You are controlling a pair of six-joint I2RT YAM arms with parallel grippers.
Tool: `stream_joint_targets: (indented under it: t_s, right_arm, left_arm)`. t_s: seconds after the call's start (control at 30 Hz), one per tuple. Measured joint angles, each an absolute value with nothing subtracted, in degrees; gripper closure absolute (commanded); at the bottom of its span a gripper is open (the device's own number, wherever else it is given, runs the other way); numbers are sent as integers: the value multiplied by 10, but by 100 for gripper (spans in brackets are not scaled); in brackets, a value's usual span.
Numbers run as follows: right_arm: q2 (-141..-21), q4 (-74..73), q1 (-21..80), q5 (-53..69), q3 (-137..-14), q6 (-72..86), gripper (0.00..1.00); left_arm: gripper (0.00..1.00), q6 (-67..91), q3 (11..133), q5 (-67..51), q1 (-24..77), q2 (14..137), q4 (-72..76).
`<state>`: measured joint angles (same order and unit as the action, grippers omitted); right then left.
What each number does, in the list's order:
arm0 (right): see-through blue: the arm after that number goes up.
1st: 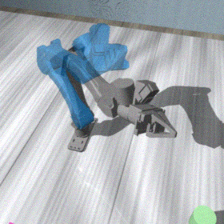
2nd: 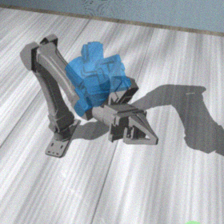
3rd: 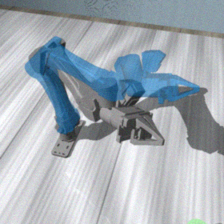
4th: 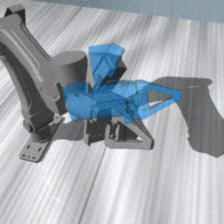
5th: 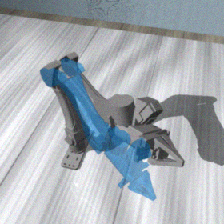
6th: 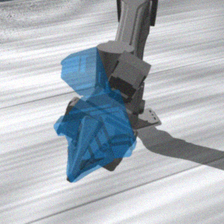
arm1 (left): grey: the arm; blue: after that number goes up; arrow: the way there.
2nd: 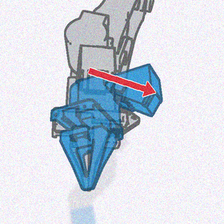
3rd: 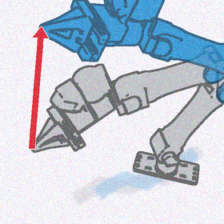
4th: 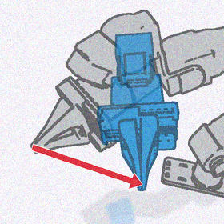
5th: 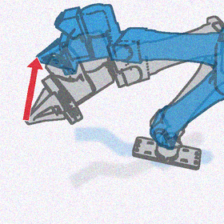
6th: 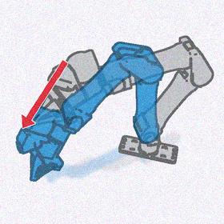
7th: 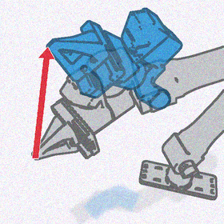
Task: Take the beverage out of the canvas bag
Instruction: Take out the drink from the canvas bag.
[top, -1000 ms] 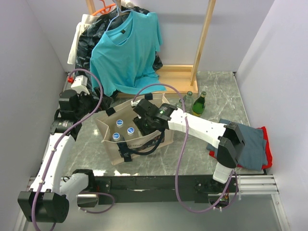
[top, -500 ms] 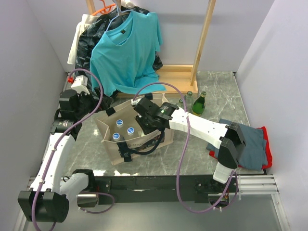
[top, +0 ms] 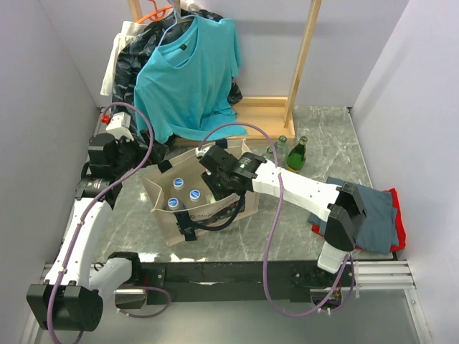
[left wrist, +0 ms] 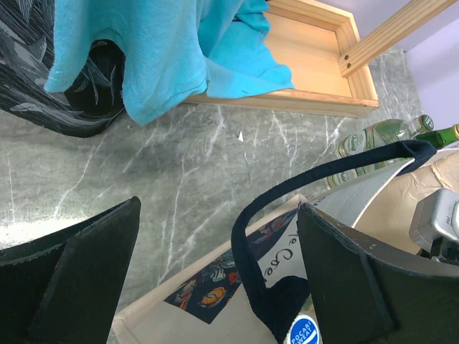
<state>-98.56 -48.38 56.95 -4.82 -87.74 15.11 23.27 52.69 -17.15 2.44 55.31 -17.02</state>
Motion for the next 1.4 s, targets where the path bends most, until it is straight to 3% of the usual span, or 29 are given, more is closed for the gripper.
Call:
stream_joint_targets:
  t_s: [1.4]
  right_arm:
    - [-981, -494, 569, -50, -877, 156, 100]
  left_arm:
    - [4, 234, 526, -174, 24, 553, -169]
